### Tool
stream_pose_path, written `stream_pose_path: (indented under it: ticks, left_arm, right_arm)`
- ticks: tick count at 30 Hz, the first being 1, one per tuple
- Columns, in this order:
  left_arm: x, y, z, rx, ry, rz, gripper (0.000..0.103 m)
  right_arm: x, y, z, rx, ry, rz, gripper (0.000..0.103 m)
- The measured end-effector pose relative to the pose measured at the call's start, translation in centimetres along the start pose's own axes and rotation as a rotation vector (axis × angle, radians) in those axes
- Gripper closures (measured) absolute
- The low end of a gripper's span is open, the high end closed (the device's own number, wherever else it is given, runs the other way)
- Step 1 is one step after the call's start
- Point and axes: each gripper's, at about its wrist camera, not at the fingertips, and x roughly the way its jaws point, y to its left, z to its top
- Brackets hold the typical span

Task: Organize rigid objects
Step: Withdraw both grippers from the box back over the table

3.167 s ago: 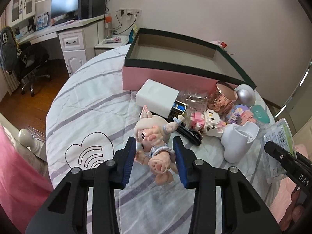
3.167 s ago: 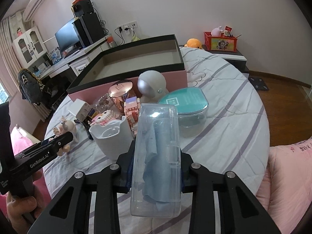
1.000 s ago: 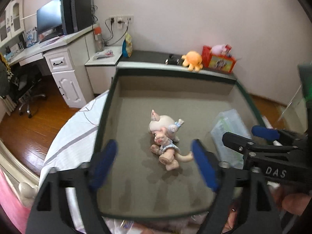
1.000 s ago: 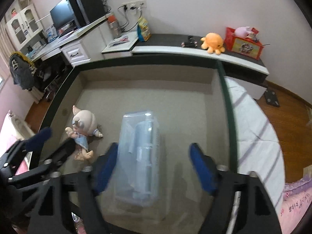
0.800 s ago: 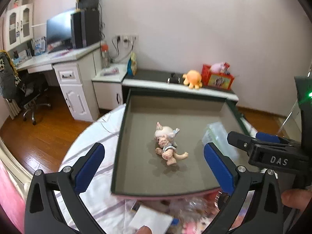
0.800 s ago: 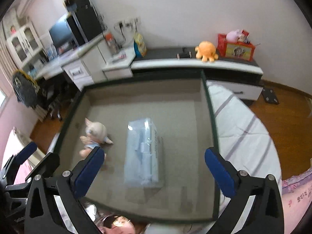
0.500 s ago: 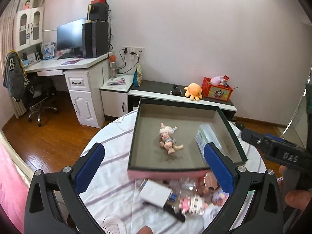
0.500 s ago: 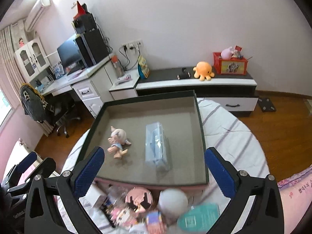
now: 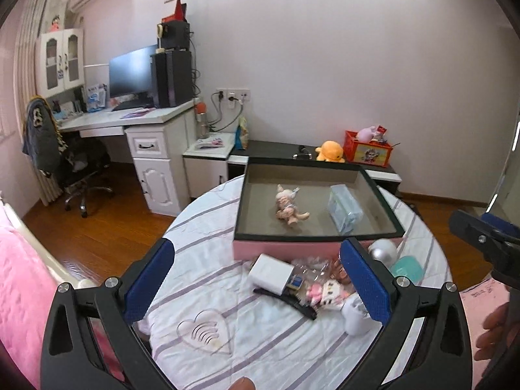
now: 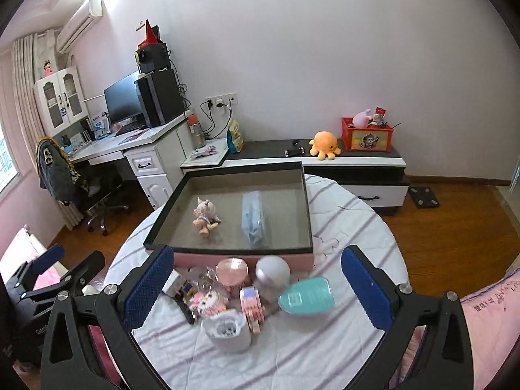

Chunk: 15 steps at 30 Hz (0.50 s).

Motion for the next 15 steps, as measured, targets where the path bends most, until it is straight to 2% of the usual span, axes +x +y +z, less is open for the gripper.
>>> stream_pose_path:
  ticks: [8, 15]
  left_arm:
    - [-1.0, 0.3, -2.4, -0.03, 0.048, 0.0, 0.0]
    - [-1.5, -0.1, -4.1, -0.035, 0.078, -0.008, 0.0]
  right_arm:
    - [-2.4, -0.1, -3.1, -0.004, -0.025, -0.051, 0.0]
    - [-2.8, -0.1, -6.3, 0.013, -0.002, -0.045, 0.0]
